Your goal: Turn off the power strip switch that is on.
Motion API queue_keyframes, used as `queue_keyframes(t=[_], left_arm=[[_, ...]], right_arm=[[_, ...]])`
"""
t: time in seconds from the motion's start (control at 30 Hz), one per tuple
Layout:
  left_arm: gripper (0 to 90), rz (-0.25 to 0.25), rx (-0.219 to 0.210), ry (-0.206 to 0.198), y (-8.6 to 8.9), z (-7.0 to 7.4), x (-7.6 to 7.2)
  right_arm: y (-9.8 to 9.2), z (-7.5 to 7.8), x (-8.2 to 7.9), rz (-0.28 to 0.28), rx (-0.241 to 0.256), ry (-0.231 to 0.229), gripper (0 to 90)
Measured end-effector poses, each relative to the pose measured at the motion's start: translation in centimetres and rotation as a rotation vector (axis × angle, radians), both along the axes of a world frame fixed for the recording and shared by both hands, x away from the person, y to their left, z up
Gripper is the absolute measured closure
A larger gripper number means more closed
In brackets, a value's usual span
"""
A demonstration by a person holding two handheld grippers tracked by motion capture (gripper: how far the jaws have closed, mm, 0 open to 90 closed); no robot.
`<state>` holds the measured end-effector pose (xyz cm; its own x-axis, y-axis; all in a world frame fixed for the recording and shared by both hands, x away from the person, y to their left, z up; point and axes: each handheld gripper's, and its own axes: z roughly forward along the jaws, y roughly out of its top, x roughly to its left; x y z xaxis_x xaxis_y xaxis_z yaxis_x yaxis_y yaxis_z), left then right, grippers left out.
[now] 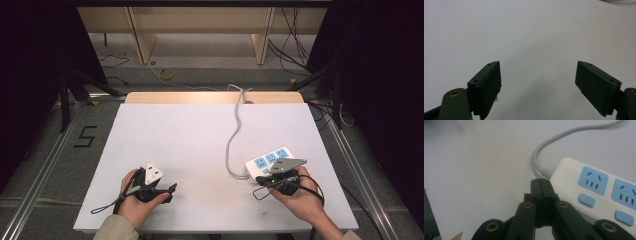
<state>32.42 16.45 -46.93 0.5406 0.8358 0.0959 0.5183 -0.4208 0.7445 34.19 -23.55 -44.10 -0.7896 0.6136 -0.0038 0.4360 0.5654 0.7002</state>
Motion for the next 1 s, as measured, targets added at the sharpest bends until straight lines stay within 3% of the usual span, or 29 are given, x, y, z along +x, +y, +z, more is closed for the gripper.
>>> queue_keyframes(t=[1.0], left_arm=[[20.8, 0.0, 0.01, 0.0, -0.06, 0.01, -0.02]], right_arm=[[-0.95, 0.45, 0.72, -0.041, -0.008, -0.014, 90.0]])
